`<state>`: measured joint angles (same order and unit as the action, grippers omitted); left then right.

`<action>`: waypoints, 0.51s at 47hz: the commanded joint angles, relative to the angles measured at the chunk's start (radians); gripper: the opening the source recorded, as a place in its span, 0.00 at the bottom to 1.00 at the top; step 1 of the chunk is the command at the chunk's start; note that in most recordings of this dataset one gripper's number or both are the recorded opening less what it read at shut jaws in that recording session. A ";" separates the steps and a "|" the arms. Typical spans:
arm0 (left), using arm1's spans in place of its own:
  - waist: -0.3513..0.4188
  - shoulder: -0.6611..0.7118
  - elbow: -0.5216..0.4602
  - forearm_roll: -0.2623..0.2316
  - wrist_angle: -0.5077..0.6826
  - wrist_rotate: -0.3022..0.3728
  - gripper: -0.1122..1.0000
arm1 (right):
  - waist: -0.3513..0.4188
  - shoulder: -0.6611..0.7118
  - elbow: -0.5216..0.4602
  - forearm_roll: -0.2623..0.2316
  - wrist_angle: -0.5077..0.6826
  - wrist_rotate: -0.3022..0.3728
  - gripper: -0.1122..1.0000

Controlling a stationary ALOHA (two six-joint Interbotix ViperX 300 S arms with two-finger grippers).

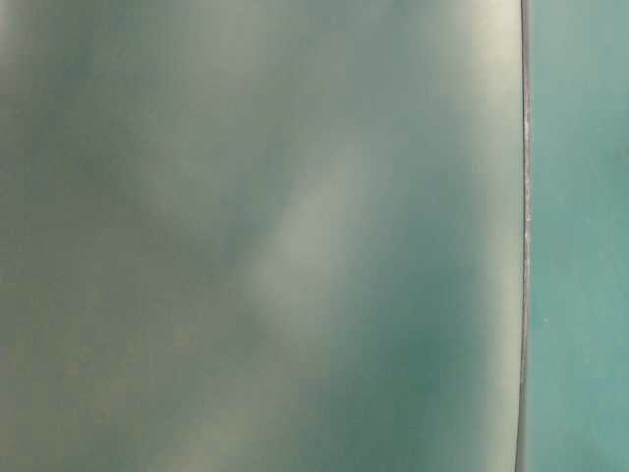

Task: Move the cup to the left with left arm.

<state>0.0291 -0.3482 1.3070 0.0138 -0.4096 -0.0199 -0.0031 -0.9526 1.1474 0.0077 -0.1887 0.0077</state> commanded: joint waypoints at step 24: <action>-0.081 -0.383 0.095 0.005 0.249 0.011 0.72 | -0.003 0.009 -0.029 0.014 -0.005 0.005 0.10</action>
<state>-0.0445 -0.7087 1.4097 0.0153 -0.1902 -0.0077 -0.0031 -0.9495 1.1474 0.0153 -0.1871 0.0107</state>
